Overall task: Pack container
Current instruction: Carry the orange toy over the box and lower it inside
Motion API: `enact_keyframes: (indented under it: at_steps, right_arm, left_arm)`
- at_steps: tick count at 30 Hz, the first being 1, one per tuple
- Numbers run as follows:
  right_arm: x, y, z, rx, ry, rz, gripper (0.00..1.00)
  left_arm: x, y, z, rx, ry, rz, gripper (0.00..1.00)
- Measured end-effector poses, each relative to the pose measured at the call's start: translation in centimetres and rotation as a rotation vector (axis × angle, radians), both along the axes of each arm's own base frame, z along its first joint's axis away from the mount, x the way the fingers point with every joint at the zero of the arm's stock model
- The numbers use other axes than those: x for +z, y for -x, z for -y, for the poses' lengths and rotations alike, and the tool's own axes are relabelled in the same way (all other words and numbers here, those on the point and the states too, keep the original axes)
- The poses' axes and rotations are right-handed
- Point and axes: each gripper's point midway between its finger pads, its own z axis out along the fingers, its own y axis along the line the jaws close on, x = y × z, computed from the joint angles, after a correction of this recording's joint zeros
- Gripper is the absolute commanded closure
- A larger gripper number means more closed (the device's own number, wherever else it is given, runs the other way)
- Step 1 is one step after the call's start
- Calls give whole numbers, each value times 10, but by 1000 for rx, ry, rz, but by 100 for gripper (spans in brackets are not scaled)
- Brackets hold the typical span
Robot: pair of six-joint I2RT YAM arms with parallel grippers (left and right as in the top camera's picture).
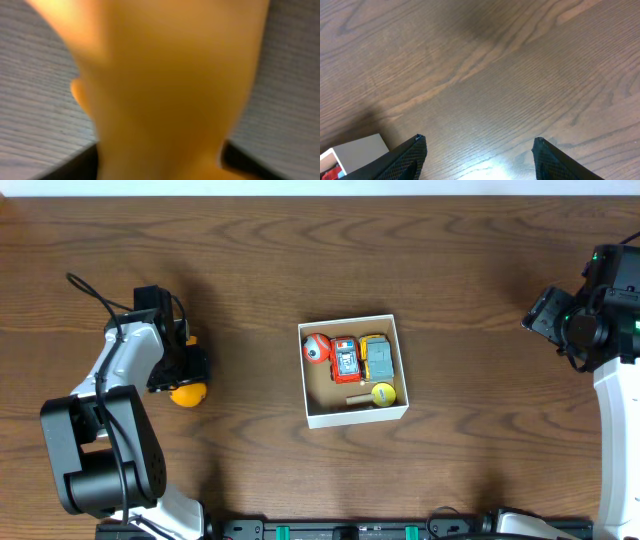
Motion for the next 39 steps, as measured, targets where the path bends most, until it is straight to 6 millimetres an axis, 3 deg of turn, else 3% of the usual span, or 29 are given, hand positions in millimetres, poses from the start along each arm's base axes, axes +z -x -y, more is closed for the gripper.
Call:
enact_keyframes:
  at_steps: [6,14,16,19,23,27,29,34,39]
  right_arm:
    - [0,0,0,0,0,0,29]
    - [0,0,0,0,0,-1,30]
    - [0,0,0,0,0,-1,29]
    - [0,0,0,0,0,0,29]
    - [0,0,0,0,0,0,29]
    - [0,0,0,0,0,0,29]
    - [0,0,0,0,0,0,29]
    - [0,0,0,0,0,-1,29]
    - [0,0,0,0,0,-2,29]
  left_arm:
    - [0,1,0,3,1,-2,76]
    - [6,9,9,-5,40,-23,90]
    - [17,5,18,-19,63,10,91]
    - [49,-8,37,-72,94,122,93]
    - [112,-20,82,-243,128,338,94]
    - [167,-6,147,-534,159,518,94]
    - [182,4,175,-676,172,574,94]
    - [193,32,245,-1041,204,647,94]
    - [176,39,284,-1209,223,637,94]
